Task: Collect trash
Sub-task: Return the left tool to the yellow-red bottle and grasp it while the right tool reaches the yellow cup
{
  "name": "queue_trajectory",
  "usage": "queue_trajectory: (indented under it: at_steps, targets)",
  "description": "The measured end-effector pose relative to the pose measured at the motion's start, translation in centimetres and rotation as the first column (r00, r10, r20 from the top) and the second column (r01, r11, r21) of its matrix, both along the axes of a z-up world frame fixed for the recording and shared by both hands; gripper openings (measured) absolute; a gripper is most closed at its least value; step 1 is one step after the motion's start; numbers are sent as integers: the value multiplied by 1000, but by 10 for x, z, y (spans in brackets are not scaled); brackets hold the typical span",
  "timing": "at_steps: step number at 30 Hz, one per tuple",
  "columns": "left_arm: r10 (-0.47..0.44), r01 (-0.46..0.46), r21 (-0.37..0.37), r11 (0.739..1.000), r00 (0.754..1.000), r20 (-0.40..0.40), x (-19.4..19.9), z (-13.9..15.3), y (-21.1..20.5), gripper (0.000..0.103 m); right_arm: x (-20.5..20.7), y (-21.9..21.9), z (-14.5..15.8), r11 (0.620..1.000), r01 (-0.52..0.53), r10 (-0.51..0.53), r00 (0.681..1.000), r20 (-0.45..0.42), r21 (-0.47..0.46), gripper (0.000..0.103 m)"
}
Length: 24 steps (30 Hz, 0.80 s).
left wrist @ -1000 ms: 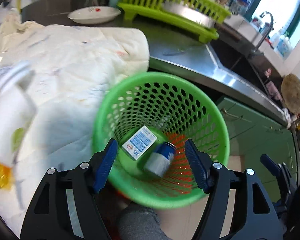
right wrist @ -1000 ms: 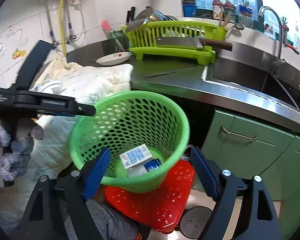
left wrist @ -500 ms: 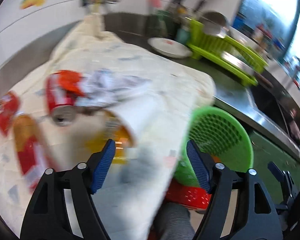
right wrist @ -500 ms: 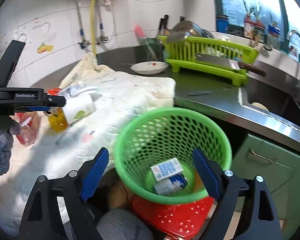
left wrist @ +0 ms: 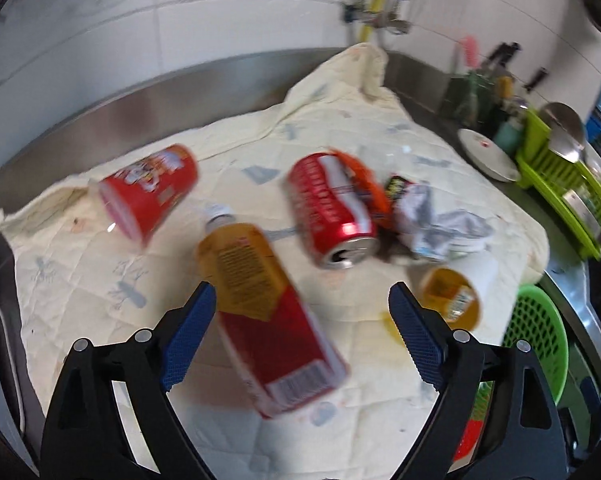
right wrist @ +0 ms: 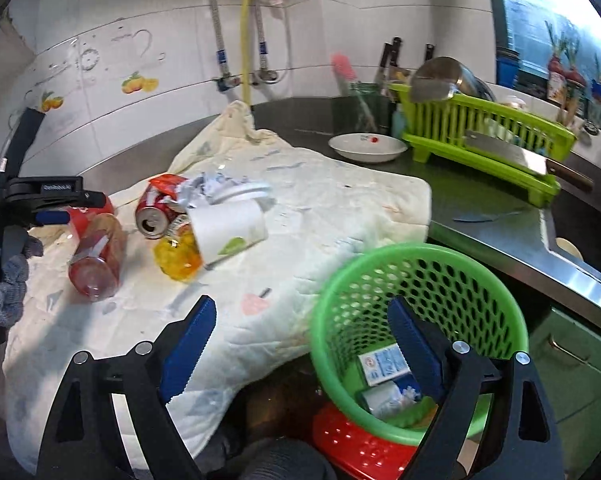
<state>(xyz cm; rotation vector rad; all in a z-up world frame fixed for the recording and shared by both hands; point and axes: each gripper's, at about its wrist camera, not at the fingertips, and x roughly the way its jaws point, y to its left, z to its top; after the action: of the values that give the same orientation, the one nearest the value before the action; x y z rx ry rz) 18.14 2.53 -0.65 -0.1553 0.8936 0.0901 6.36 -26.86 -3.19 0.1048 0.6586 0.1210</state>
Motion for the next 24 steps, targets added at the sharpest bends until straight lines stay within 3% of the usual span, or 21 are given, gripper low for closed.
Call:
queue_trajectory:
  at_steps: [9,17,24]
  targets:
    - [74,-78,-47,996,994,-86,23,-31,27,88,14,31,2,998,-54,54,998,-11,19,86]
    - [78,-88,-69,994,987,-138,37,-50,31,88,27,60,0,995,-92,93,995,-31,45,86]
    - [45,-60,-107,992,989,-144,39,-57,39,78,41,85,-3,989,-110,116,992,-55,94,85]
